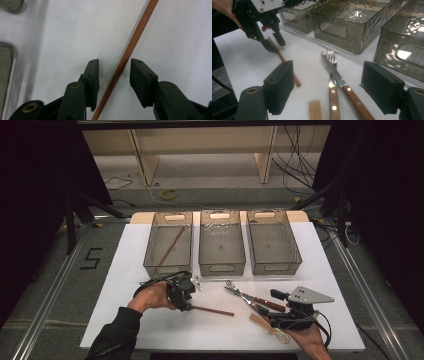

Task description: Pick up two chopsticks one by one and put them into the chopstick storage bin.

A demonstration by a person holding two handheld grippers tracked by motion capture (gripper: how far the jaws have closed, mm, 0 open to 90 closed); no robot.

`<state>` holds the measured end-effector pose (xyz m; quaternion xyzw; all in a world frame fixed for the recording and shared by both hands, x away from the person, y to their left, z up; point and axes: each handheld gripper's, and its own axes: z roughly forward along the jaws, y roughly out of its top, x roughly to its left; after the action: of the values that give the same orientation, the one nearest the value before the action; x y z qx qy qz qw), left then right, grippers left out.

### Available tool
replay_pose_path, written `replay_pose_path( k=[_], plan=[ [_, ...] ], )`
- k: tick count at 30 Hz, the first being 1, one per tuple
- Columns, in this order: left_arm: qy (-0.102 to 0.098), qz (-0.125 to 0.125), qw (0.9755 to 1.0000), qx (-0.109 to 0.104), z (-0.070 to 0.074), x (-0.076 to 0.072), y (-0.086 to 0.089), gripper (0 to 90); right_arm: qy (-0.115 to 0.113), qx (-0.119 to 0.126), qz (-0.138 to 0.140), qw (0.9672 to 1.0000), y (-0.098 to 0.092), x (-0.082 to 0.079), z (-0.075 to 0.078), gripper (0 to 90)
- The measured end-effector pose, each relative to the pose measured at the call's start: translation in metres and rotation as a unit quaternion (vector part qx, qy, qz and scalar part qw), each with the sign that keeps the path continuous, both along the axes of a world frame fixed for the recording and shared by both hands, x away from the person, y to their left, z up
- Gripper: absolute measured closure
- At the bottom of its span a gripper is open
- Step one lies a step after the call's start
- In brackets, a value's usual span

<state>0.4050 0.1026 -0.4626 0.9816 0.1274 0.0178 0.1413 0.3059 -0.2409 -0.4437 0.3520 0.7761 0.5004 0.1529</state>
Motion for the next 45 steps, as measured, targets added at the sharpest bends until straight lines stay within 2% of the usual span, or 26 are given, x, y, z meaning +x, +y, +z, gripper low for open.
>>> replay_pose_path(
  k=[6,12,14,19,27,32,39,42,45],
  plan=[
    [0.008,0.005,0.9998,0.016,-0.002,-0.001,-0.002,66.0,0.000,0.000,0.000,1.0000,0.000,0.000,0.000,27.0],
    [0.006,-0.009,0.9995,0.029,-0.002,-0.003,-0.004,73.8,0.000,0.000,-0.001,1.0000,0.000,0.000,0.000,27.1],
    [0.007,-0.015,0.9995,0.028,-0.002,-0.004,-0.005,78.8,0.000,0.000,-0.001,1.0000,0.000,0.000,0.000,27.2],
    [0.006,-0.029,0.9993,0.025,-0.002,-0.005,-0.005,82.8,-0.001,0.000,-0.002,1.0000,-0.001,0.000,0.000,27.1],
    [-0.001,-0.041,0.9989,0.023,-0.002,-0.007,-0.004,83.9,-0.001,0.000,-0.002,1.0000,-0.001,0.000,0.000,27.2],
    [-0.004,-0.033,0.9994,0.006,0.003,-0.006,0.000,84.0,0.000,0.001,-0.002,1.0000,-0.001,0.000,0.000,27.1],
    [-0.012,-0.028,0.9995,0.001,0.015,-0.004,0.009,84.1,0.000,0.000,-0.002,1.0000,-0.001,0.001,0.000,27.2],
    [-0.018,-0.025,0.9995,-0.010,0.020,-0.005,0.012,84.1,0.000,0.000,-0.003,1.0000,-0.001,0.001,0.000,27.1],
    [-0.026,-0.014,0.9991,-0.032,0.028,-0.005,0.016,84.1,0.000,-0.001,-0.003,1.0000,-0.002,0.001,0.000,27.2]
  ],
)
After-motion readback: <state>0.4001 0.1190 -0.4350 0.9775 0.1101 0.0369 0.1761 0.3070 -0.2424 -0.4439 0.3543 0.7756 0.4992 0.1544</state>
